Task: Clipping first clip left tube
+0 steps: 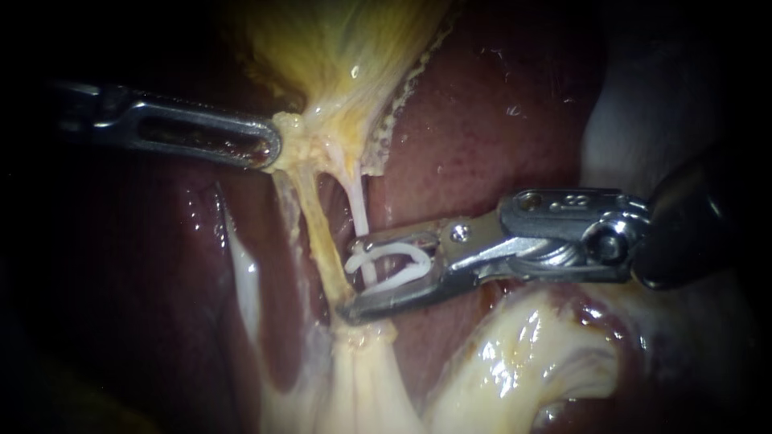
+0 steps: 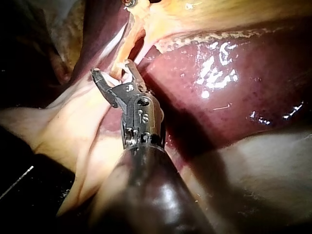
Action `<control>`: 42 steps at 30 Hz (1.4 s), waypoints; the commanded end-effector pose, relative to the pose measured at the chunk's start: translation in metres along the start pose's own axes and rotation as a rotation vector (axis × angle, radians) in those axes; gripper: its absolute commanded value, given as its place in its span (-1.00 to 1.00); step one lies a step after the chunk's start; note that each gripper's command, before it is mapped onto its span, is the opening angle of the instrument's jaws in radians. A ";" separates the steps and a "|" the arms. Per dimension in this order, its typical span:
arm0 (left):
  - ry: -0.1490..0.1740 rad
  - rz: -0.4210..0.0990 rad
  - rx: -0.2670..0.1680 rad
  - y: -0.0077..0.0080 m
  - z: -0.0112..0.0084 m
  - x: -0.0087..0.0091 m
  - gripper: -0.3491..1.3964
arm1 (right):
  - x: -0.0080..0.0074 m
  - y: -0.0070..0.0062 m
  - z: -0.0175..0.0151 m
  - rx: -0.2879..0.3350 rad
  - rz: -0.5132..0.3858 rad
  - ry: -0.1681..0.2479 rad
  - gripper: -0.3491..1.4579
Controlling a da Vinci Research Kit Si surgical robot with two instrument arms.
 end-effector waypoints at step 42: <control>0.008 0.002 0.001 0.0002 0.0003 0.0002 -1.00 | -0.0012 0.0025 0.0070 0.199 -0.043 0.091 -0.13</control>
